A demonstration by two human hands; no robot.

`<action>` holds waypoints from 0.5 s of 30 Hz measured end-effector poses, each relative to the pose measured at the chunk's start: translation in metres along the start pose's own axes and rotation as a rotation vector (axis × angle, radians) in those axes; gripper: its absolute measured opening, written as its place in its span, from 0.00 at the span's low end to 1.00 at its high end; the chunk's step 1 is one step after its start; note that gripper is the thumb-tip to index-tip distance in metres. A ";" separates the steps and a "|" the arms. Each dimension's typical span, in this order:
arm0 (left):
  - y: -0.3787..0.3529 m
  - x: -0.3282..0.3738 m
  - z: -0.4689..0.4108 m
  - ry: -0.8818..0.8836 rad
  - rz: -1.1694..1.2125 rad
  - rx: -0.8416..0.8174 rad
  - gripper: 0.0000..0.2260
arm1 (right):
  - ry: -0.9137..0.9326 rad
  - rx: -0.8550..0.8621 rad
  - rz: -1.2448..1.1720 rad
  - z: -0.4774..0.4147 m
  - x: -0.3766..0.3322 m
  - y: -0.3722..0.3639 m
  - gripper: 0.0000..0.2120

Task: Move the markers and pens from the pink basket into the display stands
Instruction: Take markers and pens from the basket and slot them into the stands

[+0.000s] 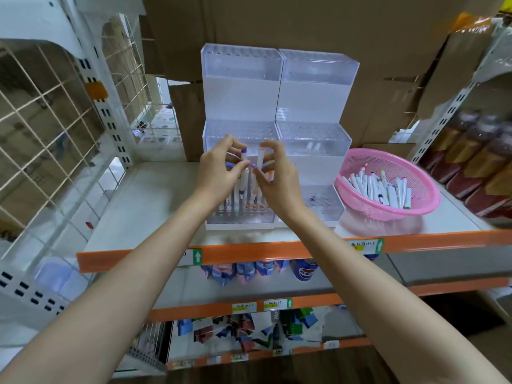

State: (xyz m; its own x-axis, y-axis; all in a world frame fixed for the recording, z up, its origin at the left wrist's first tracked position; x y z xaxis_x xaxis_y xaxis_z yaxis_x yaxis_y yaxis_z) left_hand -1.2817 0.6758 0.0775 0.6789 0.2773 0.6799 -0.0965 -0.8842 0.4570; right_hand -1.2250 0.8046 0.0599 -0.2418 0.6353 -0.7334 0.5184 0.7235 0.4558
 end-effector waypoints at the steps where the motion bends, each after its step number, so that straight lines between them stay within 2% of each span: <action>1: 0.000 0.000 0.000 0.000 0.004 -0.001 0.09 | 0.003 0.003 0.000 0.001 0.000 -0.001 0.18; 15: -0.001 -0.001 0.005 0.010 -0.007 -0.076 0.08 | 0.036 0.003 0.018 0.001 0.003 -0.003 0.18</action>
State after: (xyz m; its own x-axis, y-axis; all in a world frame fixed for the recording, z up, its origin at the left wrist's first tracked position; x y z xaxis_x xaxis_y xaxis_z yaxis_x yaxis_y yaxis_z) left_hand -1.2782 0.6744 0.0734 0.6726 0.2872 0.6820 -0.1475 -0.8511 0.5038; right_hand -1.2262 0.8035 0.0558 -0.2622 0.6574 -0.7065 0.5253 0.7114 0.4670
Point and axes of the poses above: each hand's wrist, its own z-axis away from the middle knuckle, its own y-axis out of the back of the hand, x = y × z, the point moved 1 cm from there along -z, towards the middle knuckle, and after that the axes turned 3 degrees about -x, right-handed, at the moved point
